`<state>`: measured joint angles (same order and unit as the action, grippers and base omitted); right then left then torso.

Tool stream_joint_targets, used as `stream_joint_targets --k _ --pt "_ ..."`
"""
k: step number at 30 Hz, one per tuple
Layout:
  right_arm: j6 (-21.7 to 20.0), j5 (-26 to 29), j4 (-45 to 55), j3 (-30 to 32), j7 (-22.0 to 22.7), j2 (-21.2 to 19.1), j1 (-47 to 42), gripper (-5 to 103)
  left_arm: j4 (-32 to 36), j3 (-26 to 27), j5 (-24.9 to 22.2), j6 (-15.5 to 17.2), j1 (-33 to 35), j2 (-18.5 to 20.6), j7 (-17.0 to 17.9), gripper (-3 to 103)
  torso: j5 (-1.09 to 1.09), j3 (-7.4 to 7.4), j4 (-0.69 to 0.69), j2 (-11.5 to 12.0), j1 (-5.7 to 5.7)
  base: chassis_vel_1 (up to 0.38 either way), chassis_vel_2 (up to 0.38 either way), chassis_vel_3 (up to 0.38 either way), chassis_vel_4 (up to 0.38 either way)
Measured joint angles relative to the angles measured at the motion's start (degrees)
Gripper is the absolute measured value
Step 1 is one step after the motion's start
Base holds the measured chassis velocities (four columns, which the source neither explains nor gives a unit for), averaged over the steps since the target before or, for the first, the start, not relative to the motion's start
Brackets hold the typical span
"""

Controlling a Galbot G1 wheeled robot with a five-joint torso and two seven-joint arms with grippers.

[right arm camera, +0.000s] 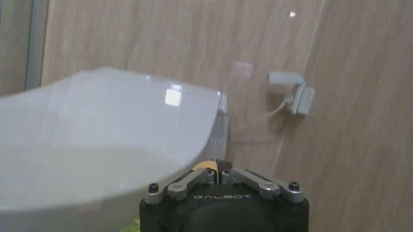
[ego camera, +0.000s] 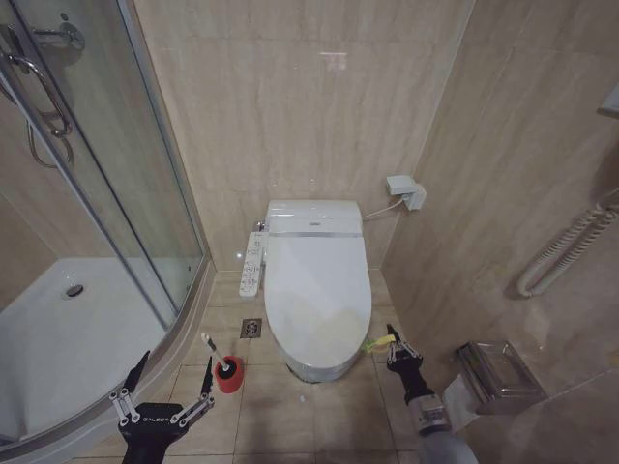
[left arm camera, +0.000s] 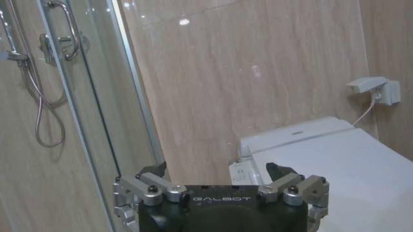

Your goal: Open the toilet lid, clean the toilet bowl with a toilet brush, close the toilet lid, and flush.

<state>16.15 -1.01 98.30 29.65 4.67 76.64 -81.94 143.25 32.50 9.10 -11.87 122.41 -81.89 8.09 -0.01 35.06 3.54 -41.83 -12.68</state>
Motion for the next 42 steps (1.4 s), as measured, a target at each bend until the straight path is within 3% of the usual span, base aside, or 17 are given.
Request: stream_joint_targets --k 20,42 --pt "-7.9 4.96 11.19 0.04 0.34 -2.58 3.83 2 0.0 0.0 0.0 0.0 0.0 0.0 0.0 100 0.0 0.0 -0.01 0.0 0.0 0.0 0.0 0.0 0.0" --pt "-11.61 10.12 10.03 -0.18 1.04 -4.25 12.88 2 -0.01 0.0 0.0 0.0 0.0 0.0 0.0 100 0.0 0.0 0.0 0.0 0.0 0.0 0.0 0.0 0.0"
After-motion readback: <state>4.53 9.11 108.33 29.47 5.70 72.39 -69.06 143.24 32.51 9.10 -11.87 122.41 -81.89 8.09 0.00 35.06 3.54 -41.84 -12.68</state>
